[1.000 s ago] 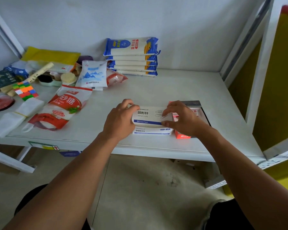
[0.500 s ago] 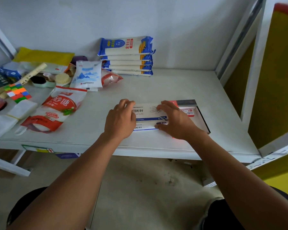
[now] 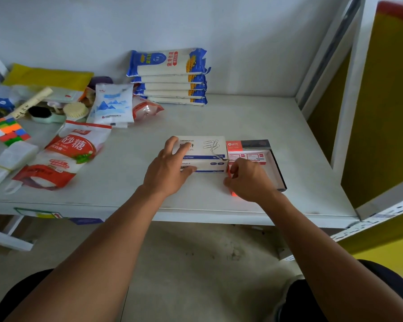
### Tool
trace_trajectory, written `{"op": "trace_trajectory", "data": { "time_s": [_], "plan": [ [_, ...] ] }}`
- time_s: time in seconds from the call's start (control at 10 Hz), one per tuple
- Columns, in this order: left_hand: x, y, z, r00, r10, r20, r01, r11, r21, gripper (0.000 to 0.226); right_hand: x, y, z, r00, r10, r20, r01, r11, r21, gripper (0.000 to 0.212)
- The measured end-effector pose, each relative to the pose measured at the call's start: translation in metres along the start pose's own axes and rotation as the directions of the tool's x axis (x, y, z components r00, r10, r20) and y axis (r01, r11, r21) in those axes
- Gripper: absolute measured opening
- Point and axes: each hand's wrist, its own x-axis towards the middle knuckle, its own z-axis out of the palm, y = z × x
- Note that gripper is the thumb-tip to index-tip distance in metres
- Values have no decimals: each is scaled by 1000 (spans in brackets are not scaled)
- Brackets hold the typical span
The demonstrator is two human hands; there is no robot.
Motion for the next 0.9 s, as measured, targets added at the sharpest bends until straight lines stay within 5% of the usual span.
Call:
{"op": "trace_trajectory", "data": {
  "time_s": [0.3, 0.4, 0.5, 0.9],
  "plan": [
    [4, 4, -2, 1000, -10, 17, 11, 999, -47, 63, -2, -6, 6, 999, 34, -24, -34, 999, 23, 29],
    [-5, 11, -6, 975, 115, -188, -101, 992, 82, 51, 0, -5, 6, 990, 70, -119, -65, 997, 40, 27],
    [-22, 25, -5, 919, 316, -236, -295, 948, 121, 24, 0, -4, 2, 969, 111, -220, -94, 992, 84, 24],
    [-55, 48, -1, 936, 348, -48, -344, 936, 68, 43, -12, -3, -4, 980, 71, -185, -31, 977, 213, 20]
  ]
}}
